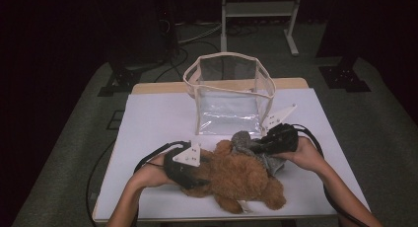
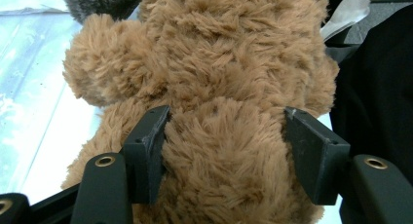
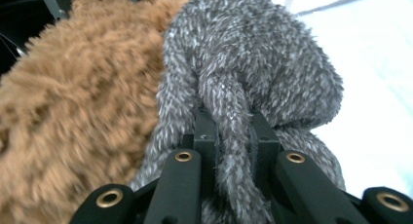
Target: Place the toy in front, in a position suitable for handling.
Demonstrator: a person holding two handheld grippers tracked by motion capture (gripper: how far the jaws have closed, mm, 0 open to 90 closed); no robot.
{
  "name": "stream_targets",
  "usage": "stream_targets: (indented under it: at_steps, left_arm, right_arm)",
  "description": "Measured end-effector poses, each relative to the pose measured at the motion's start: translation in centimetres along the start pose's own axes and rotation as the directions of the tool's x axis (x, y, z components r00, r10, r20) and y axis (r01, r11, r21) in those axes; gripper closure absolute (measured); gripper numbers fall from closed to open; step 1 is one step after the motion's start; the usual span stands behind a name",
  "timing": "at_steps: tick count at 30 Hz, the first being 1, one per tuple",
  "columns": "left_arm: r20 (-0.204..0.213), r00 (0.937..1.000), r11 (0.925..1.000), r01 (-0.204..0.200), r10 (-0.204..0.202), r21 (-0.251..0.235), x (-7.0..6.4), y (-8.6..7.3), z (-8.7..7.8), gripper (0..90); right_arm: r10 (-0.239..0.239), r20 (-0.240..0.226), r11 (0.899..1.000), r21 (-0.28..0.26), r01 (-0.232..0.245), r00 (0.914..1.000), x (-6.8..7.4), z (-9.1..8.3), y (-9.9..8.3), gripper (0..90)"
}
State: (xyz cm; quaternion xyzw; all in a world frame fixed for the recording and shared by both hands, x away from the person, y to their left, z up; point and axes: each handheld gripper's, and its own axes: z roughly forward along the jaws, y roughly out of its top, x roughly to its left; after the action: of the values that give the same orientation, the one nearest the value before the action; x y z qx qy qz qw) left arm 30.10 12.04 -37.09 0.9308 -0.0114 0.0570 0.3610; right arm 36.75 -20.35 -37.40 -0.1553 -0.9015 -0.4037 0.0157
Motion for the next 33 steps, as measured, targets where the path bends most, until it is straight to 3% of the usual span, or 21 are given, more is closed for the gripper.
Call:
stream_targets:
  at_steps: [2,6,9,10,13,16,21,25,29,33]
  left_arm:
    - [0.003,1.0,1.0,0.0,0.0,-0.005,-0.1,0.0,0.1,36.9]
    - [0.003,1.0,1.0,-0.004,0.004,0.002,-0.1,0.2,0.1,37.1]
    - [-0.005,1.0,1.0,0.007,-0.007,0.004,0.0,0.2,0.2,37.2]
    - [-0.011,0.9998,0.9999,0.015,-0.015,0.004,0.1,0.2,0.3,37.2]
    - [-0.026,0.9995,0.9996,0.019,-0.018,0.02,0.3,0.4,0.4,37.3]
    - [-0.032,0.9993,0.9995,0.021,-0.021,0.024,0.4,0.5,0.4,37.2]
    - [-0.053,0.9981,0.9994,0.032,-0.031,0.012,0.5,0.6,0.2,35.9]
    - [-0.082,0.9938,0.9971,0.075,-0.076,-0.01,0.9,0.4,-0.6,28.1]
    - [-0.103,0.9908,0.9961,0.087,-0.088,-0.012,0.9,-0.1,-1.6,24.7]
    - [-0.097,0.9913,0.996,0.089,-0.088,0.004,0.7,-0.4,-1.5,24.4]
  right_arm:
    - [0.014,0.0,1.0,-0.007,-0.014,0.9999,-0.1,-0.2,-0.6,77.7]
    - [0.077,0.059,0.997,0.0,-0.077,0.9953,-0.3,-2.5,-4.1,77.6]
    - [0.093,0.063,0.995,-0.044,-0.09,0.9937,0.8,-4.3,-5.4,77.6]
    - [0.093,0.063,0.995,-0.044,-0.09,0.9937,0.8,-4.3,-5.4,77.6]
    - [0.063,0.033,0.993,-0.098,-0.059,0.9975,2.8,-5.5,-5.7,77.6]
    - [0.047,0.012,0.995,-0.09,-0.046,0.9988,3.7,-4.7,-5.8,77.6]
    - [0.074,0.022,0.996,-0.059,-0.073,0.997,3.4,-2.8,-7.2,77.6]
    - [0.112,0.054,0.992,-0.057,-0.109,0.9922,2.4,-2.9,-8.0,77.6]
    - [0.108,0.061,0.993,-0.052,-0.105,0.9922,2.3,-3.3,-7.6,77.6]
    - [0.075,0.06,0.989,-0.131,-0.066,0.9954,3.2,-5.4,-6.0,77.6]
